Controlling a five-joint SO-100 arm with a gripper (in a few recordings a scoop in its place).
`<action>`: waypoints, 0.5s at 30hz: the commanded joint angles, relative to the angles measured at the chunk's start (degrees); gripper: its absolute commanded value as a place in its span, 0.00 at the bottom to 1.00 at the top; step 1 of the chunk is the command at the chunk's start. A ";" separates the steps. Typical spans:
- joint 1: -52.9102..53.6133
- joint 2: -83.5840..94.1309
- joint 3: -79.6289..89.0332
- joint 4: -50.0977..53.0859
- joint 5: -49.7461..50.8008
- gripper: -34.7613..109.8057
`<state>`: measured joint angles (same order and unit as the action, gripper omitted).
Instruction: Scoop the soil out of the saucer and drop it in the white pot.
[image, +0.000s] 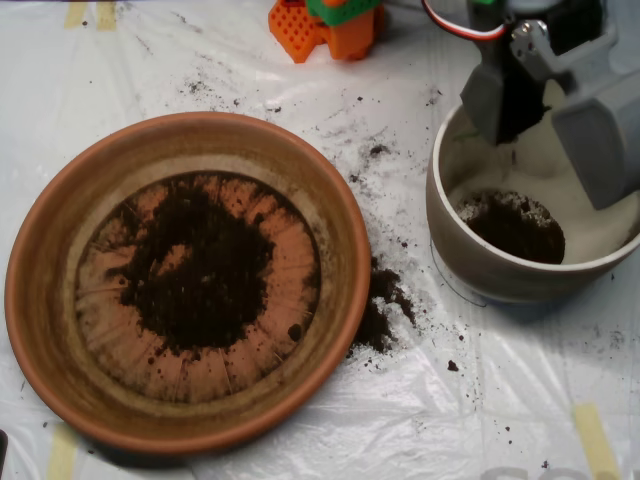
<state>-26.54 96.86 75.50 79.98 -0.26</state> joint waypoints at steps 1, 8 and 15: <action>-0.53 3.25 -3.69 0.44 0.53 0.49; 4.83 3.25 -9.05 0.35 6.15 0.50; 15.82 4.13 -10.37 -0.88 11.34 0.49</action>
<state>-14.59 96.77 68.99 79.89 8.96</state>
